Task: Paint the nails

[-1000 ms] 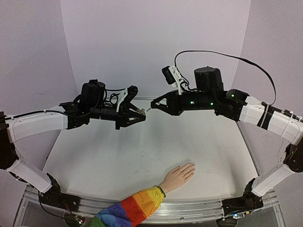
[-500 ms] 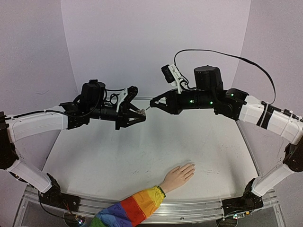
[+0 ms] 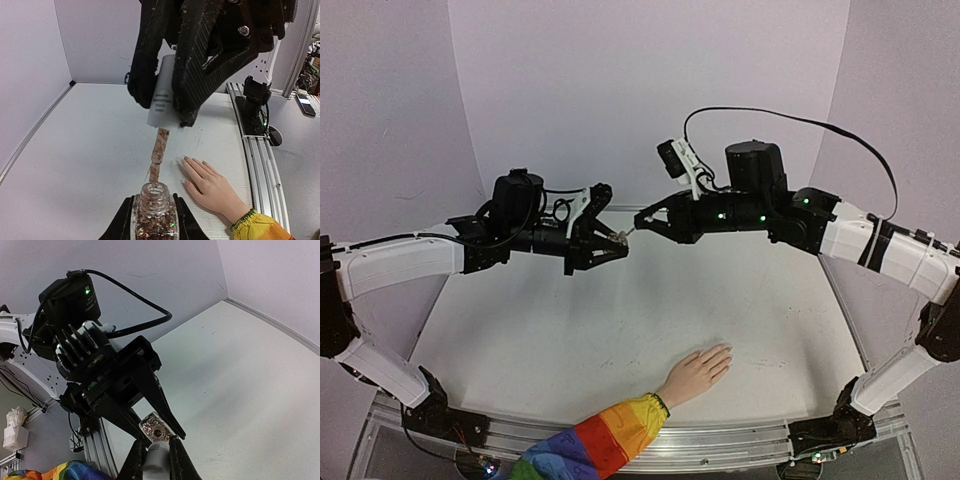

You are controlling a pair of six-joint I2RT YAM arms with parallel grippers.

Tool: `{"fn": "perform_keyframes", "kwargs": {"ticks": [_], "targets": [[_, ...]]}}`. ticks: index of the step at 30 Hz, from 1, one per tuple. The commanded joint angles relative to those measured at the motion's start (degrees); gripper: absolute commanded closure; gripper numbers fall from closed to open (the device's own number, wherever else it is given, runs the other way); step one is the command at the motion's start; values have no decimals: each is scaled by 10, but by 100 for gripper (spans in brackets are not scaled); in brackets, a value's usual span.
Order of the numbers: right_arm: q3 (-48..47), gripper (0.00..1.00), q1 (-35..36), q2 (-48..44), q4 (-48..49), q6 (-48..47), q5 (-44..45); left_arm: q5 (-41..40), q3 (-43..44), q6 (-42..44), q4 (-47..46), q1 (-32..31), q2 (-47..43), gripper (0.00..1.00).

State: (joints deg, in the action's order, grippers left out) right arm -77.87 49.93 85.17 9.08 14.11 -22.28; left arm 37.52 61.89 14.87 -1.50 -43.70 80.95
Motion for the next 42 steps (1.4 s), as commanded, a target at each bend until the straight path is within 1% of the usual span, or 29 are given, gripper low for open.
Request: {"fn": "perform_keyframes", "kwargs": {"ticks": [1,10,24,35,42], "targets": [[-12,100,3,-26,39,-7,0,5,22,5,-16,1,-1,100],[-15,100,7,-14,42,-5,-19,5,19,6,-14,1,-5,100],[-12,100,9,0,47,4,-12,7,18,8,-12,1,-10,100],[-28,100,10,25,35,7,-19,8,16,11,-12,1,-15,100],[-41,100,10,44,27,4,-32,26,23,8,-12,1,-10,100]]}}
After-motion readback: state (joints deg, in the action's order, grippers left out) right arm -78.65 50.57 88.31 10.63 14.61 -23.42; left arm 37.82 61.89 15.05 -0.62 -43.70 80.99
